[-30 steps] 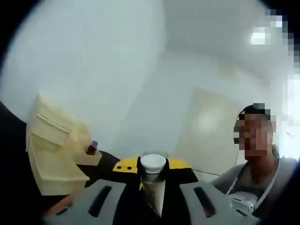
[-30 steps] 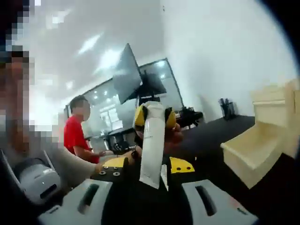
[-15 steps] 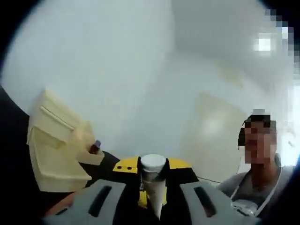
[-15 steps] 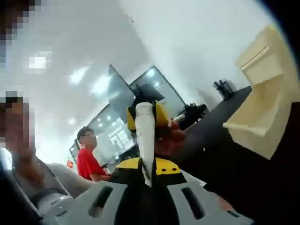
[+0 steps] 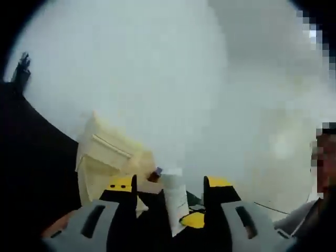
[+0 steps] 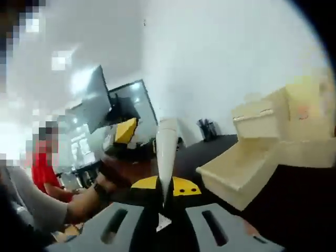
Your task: Open the drawer, pick up the cosmetic bottles from the table one by one, place them into the drawer, release the gripper, close the drawer, and move the gripper away
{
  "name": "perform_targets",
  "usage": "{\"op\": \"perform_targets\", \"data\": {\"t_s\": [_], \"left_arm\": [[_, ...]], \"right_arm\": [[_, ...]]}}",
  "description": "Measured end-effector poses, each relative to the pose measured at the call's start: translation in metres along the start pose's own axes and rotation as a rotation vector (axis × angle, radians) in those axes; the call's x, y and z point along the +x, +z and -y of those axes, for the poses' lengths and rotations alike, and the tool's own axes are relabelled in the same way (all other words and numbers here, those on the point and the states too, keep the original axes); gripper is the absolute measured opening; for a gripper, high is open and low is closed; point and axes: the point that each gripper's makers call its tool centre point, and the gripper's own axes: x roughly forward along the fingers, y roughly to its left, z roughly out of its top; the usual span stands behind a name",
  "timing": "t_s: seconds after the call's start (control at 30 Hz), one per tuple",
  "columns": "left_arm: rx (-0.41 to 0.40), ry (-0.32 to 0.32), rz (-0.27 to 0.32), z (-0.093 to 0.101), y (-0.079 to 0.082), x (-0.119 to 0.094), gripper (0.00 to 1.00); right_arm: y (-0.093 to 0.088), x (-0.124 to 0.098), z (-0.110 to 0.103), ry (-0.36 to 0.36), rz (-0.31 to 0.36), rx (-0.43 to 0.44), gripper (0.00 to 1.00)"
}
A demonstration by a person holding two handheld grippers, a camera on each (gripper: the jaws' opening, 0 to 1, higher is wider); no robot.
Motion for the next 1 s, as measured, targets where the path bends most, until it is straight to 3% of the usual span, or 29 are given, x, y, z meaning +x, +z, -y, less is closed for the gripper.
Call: {"op": "perform_targets", "data": {"t_s": [0.03, 0.1, 0.23, 0.33, 0.43, 0.47, 0.57, 0.7, 0.87, 1.0], "left_arm": [[0.045, -0.015, -0.009, 0.005, 0.002, 0.003, 0.59], [0.039, 0.026, -0.005, 0.01, 0.002, 0.01, 0.65], [0.046, 0.062, 0.006, 0.024, -0.004, 0.017, 0.68], [-0.017, 0.071, 0.066, 0.036, -0.002, 0.02, 0.69], [-0.084, 0.077, 0.15, 0.045, 0.006, 0.014, 0.69], [-0.081, 0.074, 0.203, 0.047, 0.012, 0.01, 0.67], [-0.122, 0.071, 0.246, 0.054, 0.014, -0.002, 0.61], [-0.179, 0.067, 0.233, 0.056, 0.013, -0.01, 0.61], [-0.16, 0.087, 0.232, 0.059, 0.012, -0.014, 0.58], [-0.145, 0.066, 0.229, 0.059, 0.021, -0.015, 0.53]], "right_arm": [[0.004, -0.001, 0.002, -0.028, 0.006, -0.052, 0.04], [0.02, -0.002, 0.009, -0.085, 0.028, -0.163, 0.04], [0.037, -0.006, 0.01, -0.202, 0.045, -0.518, 0.04], [0.047, -0.009, 0.002, -0.257, 0.056, -0.716, 0.04], [0.053, -0.007, -0.007, -0.239, 0.055, -0.694, 0.04], [0.055, -0.01, -0.009, -0.253, 0.051, -0.731, 0.04], [0.054, -0.014, -0.016, -0.247, 0.034, -0.788, 0.04], [0.049, -0.017, -0.026, -0.231, 0.018, -0.778, 0.04], [0.053, -0.007, -0.021, -0.211, -0.01, -0.687, 0.04], [0.052, -0.01, -0.027, -0.194, -0.003, -0.651, 0.04]]}}
